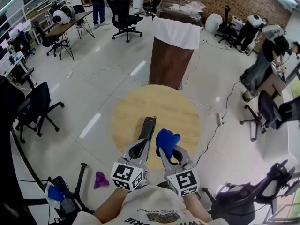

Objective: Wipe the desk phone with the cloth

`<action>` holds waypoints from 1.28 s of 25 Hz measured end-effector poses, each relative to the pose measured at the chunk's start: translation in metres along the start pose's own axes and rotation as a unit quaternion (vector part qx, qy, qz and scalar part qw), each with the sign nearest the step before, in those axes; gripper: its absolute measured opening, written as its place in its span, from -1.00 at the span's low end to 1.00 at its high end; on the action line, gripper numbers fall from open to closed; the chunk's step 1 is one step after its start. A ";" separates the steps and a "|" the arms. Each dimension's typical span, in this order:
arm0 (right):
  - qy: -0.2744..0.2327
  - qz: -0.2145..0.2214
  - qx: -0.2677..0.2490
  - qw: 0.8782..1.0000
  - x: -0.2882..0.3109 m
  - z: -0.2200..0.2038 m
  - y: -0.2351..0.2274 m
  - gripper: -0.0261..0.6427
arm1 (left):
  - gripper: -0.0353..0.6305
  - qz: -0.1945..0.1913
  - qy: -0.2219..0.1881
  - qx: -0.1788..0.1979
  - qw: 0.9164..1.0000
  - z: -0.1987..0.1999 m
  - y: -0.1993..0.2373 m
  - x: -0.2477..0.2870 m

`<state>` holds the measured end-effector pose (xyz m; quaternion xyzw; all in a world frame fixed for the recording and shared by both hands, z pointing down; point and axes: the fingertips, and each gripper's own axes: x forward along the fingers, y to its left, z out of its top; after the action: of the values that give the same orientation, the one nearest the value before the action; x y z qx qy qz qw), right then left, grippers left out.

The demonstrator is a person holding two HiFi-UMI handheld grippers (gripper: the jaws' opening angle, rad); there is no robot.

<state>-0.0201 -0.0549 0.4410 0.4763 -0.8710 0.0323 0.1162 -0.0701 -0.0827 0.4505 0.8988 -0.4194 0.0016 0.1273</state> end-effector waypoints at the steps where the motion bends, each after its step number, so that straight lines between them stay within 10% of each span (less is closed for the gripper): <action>1: -0.001 -0.001 -0.001 1.000 0.002 0.000 0.000 -0.74 | -0.89 0.000 0.001 0.000 1.000 -0.001 0.002 0.001; 20: 0.009 0.009 0.012 1.000 0.019 -0.007 -0.041 -0.74 | -0.75 0.048 0.071 0.009 0.996 -0.045 0.029 0.043; 32: 0.020 0.019 0.025 0.999 0.024 -0.017 -0.057 -0.74 | -0.47 0.096 0.231 0.052 0.967 -0.140 0.078 0.084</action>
<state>0.0183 -0.1024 0.4601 0.4613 -0.8764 0.0662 0.1210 -0.0598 -0.1622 0.6125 0.8348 -0.4623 0.2433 0.1736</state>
